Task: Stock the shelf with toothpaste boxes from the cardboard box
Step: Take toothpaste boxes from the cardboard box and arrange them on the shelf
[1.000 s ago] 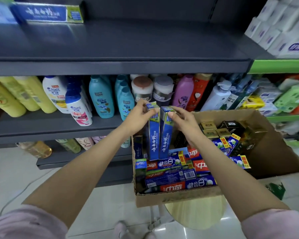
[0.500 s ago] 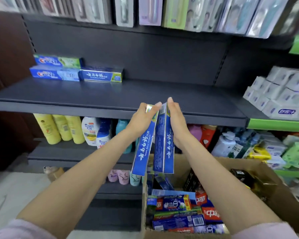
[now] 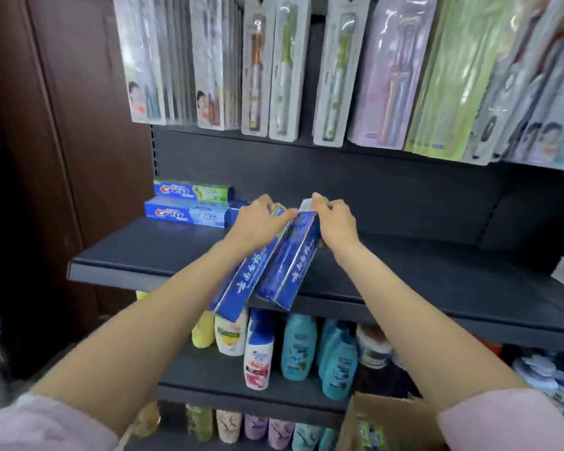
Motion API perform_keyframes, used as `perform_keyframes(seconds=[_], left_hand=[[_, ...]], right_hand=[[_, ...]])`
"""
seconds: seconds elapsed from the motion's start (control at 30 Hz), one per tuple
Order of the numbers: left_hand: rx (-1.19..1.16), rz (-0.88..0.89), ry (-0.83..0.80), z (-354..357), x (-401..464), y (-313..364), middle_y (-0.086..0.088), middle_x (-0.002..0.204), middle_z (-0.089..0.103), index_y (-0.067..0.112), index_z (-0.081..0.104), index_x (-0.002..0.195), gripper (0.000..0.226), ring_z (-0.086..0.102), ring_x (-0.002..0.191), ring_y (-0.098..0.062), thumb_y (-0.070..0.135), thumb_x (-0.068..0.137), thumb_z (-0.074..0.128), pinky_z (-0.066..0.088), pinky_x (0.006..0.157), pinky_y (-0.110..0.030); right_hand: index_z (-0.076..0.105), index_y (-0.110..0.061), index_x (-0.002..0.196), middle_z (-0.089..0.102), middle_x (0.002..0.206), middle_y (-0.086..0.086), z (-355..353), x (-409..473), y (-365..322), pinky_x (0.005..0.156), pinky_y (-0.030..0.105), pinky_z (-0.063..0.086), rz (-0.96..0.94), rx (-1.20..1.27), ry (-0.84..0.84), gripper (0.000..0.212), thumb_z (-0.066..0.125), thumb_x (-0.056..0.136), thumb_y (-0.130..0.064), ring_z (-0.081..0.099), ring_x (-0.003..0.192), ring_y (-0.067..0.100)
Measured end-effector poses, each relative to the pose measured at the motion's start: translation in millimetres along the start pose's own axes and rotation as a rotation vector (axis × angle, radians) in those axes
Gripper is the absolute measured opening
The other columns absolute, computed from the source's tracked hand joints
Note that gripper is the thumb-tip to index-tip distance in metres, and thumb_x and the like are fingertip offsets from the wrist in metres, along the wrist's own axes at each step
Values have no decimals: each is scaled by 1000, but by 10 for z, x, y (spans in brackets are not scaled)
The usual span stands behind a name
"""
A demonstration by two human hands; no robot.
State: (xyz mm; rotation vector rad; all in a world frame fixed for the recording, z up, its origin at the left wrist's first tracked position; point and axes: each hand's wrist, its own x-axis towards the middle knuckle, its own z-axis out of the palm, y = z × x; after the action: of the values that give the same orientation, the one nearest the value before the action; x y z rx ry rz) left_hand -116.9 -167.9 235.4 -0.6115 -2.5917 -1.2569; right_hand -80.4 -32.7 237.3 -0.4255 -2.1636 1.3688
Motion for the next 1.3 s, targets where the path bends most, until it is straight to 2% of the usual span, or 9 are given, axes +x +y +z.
perform_keyframes(seconds=[0.1, 0.2, 0.33, 0.57, 0.83, 0.93, 1.03, 1.2, 1.3], left_hand=[[106, 76, -13, -233, 373, -182, -4, 72, 46, 11, 37, 83, 45, 43, 84, -28, 52, 88, 54, 29, 69, -33], [163, 125, -55, -443, 707, -366, -9, 80, 50, 11, 38, 89, 45, 39, 85, -28, 55, 90, 49, 30, 70, -33], [142, 138, -69, -599, 1055, -679, -5, 74, 49, 13, 37, 85, 43, 41, 87, -28, 54, 90, 49, 33, 70, -33], [121, 134, -42, -640, 1391, -897, -15, 93, 58, 12, 41, 94, 40, 43, 91, -28, 52, 93, 45, 34, 73, -33], [45, 46, -130, -502, 1596, -904, -19, 123, 56, 8, 46, 125, 61, 49, 116, -36, 58, 91, 42, 42, 85, -38], [68, 68, -169, -402, 1638, -895, -16, 120, 58, 8, 47, 124, 65, 52, 112, -31, 57, 83, 59, 40, 82, -33], [153, 100, -148, -318, 1664, -856, -14, 118, 56, 10, 46, 120, 62, 53, 108, -29, 45, 76, 72, 40, 80, -30], [402, 195, -57, -276, 1618, -772, -7, 123, 44, 12, 43, 122, 61, 55, 107, -31, 33, 75, 75, 46, 82, -40], [516, 225, 12, -278, 1630, -725, -8, 123, 48, 11, 40, 125, 60, 56, 105, -31, 29, 78, 72, 46, 75, -38]], right_hand=[[50, -2, 111, 53, 108, 13, 283, 280, -43, 51, 33, 58, 126, 248, 60, 31, 53, 94, -29, 59, 69, 18], [44, -15, 136, 49, 131, 9, 558, 557, -44, 65, 33, 57, 109, 404, 114, 40, 48, 96, -17, 63, 85, 21], [58, -31, 107, 52, 129, 12, 859, 748, -164, 60, 28, 57, 125, 686, 141, 29, 37, 97, -13, 63, 105, 30], [49, -16, 106, 49, 111, 1, 1073, 961, -175, 74, 35, 58, 51, 674, 169, 14, 48, 96, -7, 61, 93, 18], [40, -19, 120, 60, 107, 5, 1074, 1177, 2, 87, 34, 55, -11, 460, 68, 56, 68, 78, 5, 63, 96, 20], [38, -13, 130, 62, 102, 3, 1043, 1255, 8, 90, 36, 54, -6, 336, 71, 66, 74, 75, -2, 65, 85, 15], [42, -7, 117, 63, 88, -2, 1000, 1325, -32, 86, 38, 56, 39, 439, 131, 52, 75, 79, -17, 68, 66, 14], [44, -25, 115, 62, 109, 7, 958, 1427, -6, 71, 36, 60, 116, 471, 195, 45, 71, 81, -35, 67, 54, 13], [52, -21, 121, 66, 109, 10, 933, 1443, 72, 62, 30, 57, 209, 455, 159, 46, 63, 84, -47, 65, 48, 16]])
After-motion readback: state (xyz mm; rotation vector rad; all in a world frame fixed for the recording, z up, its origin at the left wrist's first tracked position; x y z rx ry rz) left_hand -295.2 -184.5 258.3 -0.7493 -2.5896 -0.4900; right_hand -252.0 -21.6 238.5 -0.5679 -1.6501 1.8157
